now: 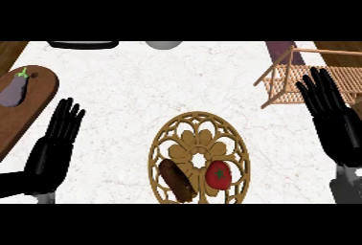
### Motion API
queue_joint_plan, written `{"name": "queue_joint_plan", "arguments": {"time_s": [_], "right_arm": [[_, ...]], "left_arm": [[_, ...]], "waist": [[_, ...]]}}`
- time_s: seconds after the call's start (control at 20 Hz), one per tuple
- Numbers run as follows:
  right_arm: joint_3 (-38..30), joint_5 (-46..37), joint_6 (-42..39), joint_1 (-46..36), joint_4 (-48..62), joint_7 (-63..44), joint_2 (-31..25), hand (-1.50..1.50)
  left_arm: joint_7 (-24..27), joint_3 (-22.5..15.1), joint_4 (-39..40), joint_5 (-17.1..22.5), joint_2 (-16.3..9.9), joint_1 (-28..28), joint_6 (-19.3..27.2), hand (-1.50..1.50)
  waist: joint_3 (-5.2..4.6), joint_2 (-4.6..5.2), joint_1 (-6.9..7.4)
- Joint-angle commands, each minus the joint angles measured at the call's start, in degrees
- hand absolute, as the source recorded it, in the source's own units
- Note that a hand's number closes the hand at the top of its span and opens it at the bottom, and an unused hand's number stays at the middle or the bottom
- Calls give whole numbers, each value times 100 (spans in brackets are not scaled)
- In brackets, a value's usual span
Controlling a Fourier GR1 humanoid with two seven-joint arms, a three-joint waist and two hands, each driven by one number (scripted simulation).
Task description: Pick the tomato from the placemat and place it in the tiered shelf
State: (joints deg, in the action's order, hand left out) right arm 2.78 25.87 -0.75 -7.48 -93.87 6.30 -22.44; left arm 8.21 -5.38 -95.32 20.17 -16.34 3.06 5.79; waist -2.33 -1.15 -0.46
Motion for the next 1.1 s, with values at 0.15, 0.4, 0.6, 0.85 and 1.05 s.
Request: {"name": "queue_joint_plan", "arguments": {"time_s": [0.15, 0.4, 0.6, 0.85, 1.05], "right_arm": [[-73, -860, 1630, 764, -485, -743, 116, -150], [-510, -1547, 2441, 1453, 241, -779, -277, 150], [-753, -2281, 4384, 2074, 334, -245, 767, -150], [-114, -2322, 5396, 2834, -590, 1348, 2197, -150], [974, -2539, 5079, 3722, -1406, 1304, 2178, -150]], "left_arm": [[-196, -170, 520, -844, -243, -436, 351, 0], [-333, -236, 448, -915, -384, -238, 315, 0], [-572, -372, 615, -1163, -479, -360, 366, 0], [-1029, -791, 774, -1604, -81, -998, 721, 0], [-919, -784, 1135, -1593, 17, -1198, 453, 0]], "waist": [[219, 98, -302], [47, 348, -692], [215, 154, -539], [246, 86, -297], [229, 106, -70]]}}
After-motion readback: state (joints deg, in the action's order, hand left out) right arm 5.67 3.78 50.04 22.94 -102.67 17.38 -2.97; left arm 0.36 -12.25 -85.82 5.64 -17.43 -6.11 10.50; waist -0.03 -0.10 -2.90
